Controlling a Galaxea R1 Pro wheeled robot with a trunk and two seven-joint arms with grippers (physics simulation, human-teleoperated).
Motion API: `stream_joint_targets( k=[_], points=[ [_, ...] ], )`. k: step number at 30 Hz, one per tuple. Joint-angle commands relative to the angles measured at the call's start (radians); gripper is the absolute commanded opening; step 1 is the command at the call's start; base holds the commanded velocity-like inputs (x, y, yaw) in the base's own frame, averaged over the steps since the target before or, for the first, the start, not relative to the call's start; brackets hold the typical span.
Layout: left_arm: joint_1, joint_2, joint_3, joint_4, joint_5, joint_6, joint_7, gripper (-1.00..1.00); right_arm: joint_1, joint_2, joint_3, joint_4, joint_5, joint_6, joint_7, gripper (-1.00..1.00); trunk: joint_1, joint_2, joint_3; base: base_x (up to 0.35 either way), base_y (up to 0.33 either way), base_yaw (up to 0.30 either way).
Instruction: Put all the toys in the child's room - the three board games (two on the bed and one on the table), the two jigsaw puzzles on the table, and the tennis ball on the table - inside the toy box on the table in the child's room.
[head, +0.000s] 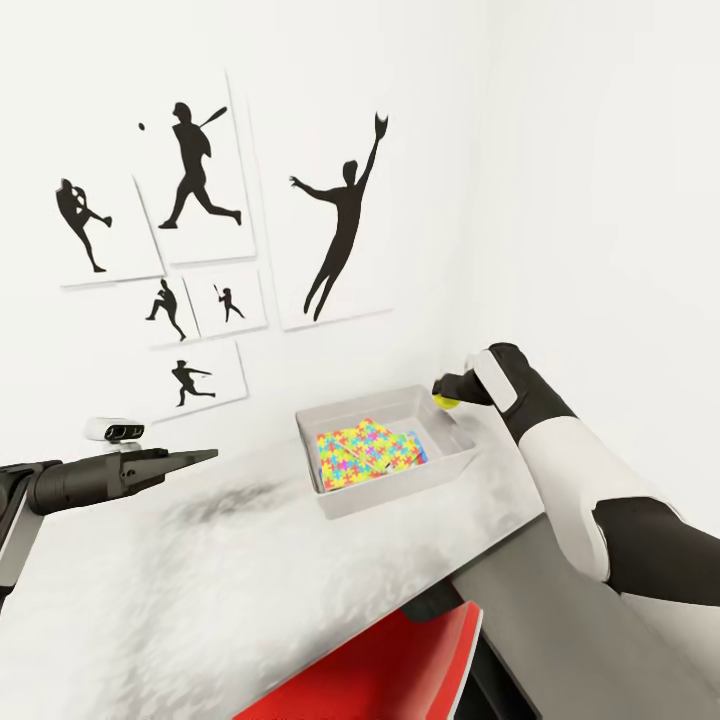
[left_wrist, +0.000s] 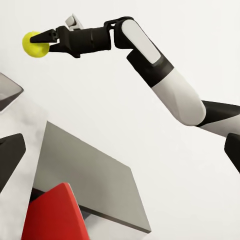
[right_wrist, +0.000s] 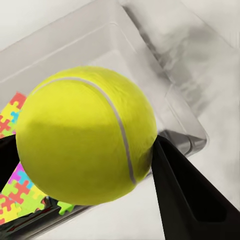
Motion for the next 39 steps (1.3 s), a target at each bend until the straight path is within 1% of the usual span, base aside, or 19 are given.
stream_joint_targets(
  k=[1, 8, 25, 39],
  points=[
    [-0.001, 0.000, 0.000, 0.000, 0.000, 0.011, -0.004, 1.00, -0.001, -0.001, 0.004, 0.001, -0.014, 0.001, -0.011, -1.00, 0.001, -0.002, -0.004, 0.000, 0.000, 0.000],
    [-0.001, 0.000, 0.000, 0.000, 0.000, 0.011, -0.004, 1.00, -0.001, -0.001, 0.004, 0.021, -0.014, 0.000, -0.011, -1.00, 0.001, -0.002, -0.015, 0.000, 0.000, 0.000],
    [-0.001, 0.000, 0.000, 0.001, 0.000, 0.010, -0.004, 1.00, -0.001, -0.001, 0.004, 0.021, -0.010, 0.005, -0.010, -1.00, 0.001, -0.002, -0.043, 0.000, 0.000, 0.000],
    [-0.001, 0.001, 0.000, 0.001, 0.000, 0.010, -0.004, 1.00, -0.001, -0.011, 0.005, 0.006, -0.012, 0.010, -0.007, -1.00, 0.001, -0.002, -0.066, 0.000, 0.000, 0.000]
  ],
)
